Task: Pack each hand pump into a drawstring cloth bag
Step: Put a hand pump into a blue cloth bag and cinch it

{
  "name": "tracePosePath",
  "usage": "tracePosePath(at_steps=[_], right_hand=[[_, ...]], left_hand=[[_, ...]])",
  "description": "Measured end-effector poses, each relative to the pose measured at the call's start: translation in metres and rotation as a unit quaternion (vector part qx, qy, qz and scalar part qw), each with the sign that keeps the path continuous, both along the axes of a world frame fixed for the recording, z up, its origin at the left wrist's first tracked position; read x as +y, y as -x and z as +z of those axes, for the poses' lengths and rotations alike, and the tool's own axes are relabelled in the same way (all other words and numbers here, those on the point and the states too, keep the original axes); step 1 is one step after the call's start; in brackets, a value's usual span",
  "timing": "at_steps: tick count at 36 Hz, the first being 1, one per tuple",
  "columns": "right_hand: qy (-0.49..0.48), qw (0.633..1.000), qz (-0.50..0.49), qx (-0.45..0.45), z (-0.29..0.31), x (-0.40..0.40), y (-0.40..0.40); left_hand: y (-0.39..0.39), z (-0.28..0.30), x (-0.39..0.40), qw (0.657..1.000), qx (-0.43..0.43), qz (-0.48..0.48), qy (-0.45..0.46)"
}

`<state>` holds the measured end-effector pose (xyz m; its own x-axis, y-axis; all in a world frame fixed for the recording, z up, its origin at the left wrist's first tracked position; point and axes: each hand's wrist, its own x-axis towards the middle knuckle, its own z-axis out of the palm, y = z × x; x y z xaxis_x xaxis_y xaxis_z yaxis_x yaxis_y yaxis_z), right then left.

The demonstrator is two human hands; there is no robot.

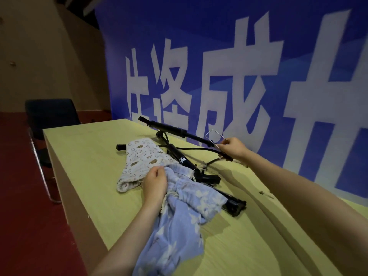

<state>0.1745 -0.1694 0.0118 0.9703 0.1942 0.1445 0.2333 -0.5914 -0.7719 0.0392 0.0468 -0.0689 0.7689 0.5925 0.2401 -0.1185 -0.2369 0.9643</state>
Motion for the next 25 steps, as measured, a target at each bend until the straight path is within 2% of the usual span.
tracePosePath(at_steps=[7, 12, 16, 20, 23, 25], right_hand=[[-0.167, 0.986, -0.008, 0.002, 0.024, -0.025, 0.057], [-0.265, 0.964, -0.014, 0.016, 0.037, -0.049, 0.099], [-0.283, 0.958, -0.036, 0.035, 0.039, -0.058, 0.128], [-0.351, 0.932, -0.047, 0.071, 0.038, -0.063, 0.141], [-0.319, 0.942, -0.027, 0.104, 0.033, -0.063, 0.143], [-0.292, 0.946, -0.006, 0.14, 0.028, -0.063, 0.143]], left_hand=[[0.013, 0.002, 0.0, 0.998, -0.004, 0.055, 0.004], [0.021, 0.02, 0.001, 0.994, 0.011, 0.081, -0.069], [0.033, 0.057, -0.018, 0.988, -0.031, 0.065, -0.14], [0.041, 0.077, -0.05, 0.978, -0.066, 0.005, -0.198], [0.035, 0.072, -0.067, 0.973, -0.037, -0.042, -0.226], [0.029, 0.065, -0.072, 0.966, 0.013, -0.063, -0.25]])
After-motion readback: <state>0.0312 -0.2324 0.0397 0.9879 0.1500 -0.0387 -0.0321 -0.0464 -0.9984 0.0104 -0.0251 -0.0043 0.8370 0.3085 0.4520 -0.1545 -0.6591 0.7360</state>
